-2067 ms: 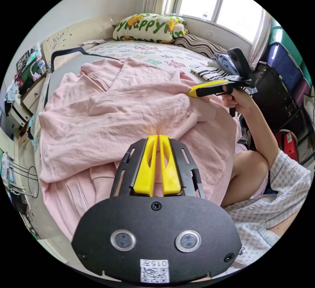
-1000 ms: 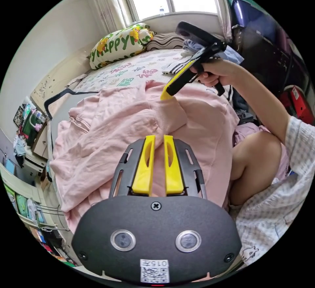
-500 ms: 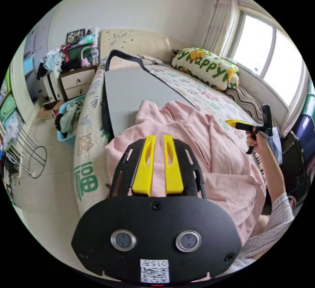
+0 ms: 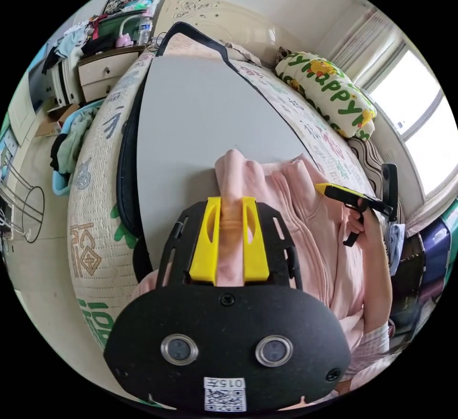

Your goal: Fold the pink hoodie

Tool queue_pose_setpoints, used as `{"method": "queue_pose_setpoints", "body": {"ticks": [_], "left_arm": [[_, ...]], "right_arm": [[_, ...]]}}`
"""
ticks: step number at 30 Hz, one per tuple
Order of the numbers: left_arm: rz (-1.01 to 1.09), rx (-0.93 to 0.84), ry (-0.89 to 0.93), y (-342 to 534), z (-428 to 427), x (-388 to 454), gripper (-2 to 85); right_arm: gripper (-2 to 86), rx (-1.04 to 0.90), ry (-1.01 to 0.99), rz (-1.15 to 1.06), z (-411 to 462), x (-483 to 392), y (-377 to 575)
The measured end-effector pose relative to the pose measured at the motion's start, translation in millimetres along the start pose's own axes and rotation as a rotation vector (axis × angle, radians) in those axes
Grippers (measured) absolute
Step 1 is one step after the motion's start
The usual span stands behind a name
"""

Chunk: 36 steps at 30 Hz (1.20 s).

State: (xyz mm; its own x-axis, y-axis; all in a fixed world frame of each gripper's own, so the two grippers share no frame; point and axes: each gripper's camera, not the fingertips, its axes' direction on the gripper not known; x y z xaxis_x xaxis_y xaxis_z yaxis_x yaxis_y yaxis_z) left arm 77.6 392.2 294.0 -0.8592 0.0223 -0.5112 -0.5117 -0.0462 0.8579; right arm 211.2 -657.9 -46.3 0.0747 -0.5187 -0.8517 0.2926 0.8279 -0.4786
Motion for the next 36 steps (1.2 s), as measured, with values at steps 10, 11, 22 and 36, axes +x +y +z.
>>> {"method": "queue_pose_setpoints", "body": {"ticks": [10, 11, 22, 36], "left_arm": [[0.356, 0.377, 0.155, 151.7, -174.8, 73.2, 5.1], [0.421, 0.403, 0.188, 190.1, -199.4, 85.7, 5.1], [0.744, 0.195, 0.077, 529.2, -206.6, 142.3, 2.2], [0.457, 0.348, -0.020, 595.7, -262.7, 120.4, 4.3]], "right_arm": [[5.4, 0.262, 0.004, -0.367, -135.0, -74.7, 154.1], [5.4, 0.288, -0.011, -0.420, -158.7, -85.0, 189.1], [6.9, 0.129, 0.007, -0.519, -161.3, -92.4, 536.8], [9.8, 0.465, -0.314, -0.146, -204.8, -17.1, 640.3]]}}
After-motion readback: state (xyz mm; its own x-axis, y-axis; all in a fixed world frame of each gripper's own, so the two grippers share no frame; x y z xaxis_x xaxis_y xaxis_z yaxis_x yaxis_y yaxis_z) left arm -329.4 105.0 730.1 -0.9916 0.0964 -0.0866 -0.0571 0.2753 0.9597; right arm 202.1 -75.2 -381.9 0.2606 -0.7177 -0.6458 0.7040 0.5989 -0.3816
